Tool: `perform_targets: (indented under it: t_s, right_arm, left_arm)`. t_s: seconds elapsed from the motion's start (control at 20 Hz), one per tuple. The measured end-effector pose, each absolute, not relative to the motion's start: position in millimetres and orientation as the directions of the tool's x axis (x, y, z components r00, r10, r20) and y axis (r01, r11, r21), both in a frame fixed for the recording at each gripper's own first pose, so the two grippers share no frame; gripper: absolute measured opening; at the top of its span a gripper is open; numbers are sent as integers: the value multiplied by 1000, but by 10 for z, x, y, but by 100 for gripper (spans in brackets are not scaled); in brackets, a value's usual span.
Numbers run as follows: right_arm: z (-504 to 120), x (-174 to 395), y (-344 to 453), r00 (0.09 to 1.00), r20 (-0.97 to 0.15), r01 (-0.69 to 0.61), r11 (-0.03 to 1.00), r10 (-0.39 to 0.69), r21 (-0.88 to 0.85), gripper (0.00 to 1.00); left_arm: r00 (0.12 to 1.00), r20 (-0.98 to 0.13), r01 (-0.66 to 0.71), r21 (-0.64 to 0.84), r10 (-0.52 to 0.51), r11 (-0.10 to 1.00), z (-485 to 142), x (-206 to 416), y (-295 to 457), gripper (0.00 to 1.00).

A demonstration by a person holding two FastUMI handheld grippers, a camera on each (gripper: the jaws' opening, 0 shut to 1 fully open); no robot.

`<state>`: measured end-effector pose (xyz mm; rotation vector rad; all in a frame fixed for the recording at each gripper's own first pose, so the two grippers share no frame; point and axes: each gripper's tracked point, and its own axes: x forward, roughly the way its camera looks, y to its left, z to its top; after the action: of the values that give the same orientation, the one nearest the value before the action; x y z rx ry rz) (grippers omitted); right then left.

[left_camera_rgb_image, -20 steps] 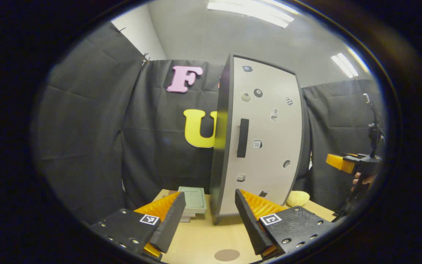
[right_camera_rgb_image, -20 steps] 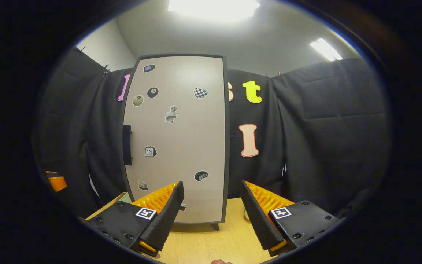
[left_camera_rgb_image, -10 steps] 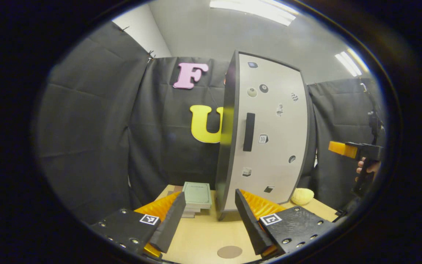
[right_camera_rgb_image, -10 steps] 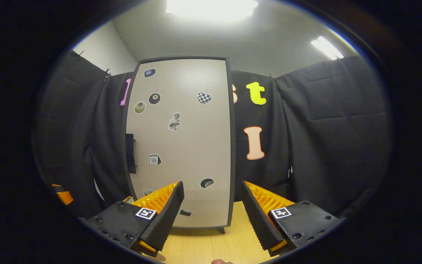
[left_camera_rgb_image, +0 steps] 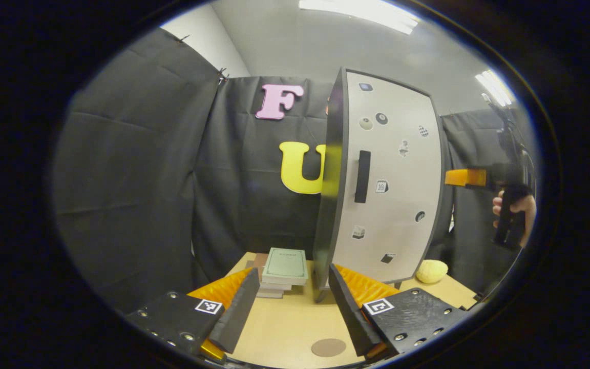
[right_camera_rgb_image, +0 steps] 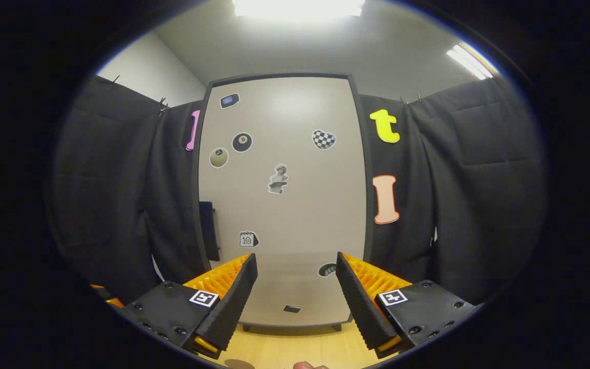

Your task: Open the cabinet door with the right hand, grasp the bottle in the cabinet with the left hand and place it on the coaster, then close the cabinet door with the right hand.

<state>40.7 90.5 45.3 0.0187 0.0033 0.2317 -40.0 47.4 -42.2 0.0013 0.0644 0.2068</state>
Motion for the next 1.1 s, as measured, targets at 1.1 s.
perform_targets:
  t_s: [1.1]
  right_arm:
    - [475, 1489, 2667, 944, -83, -321, 947, 320, -1, 93]
  left_arm:
    - [880, -170, -452, -7, 444, 892, -915, -1097, 1466, 82]
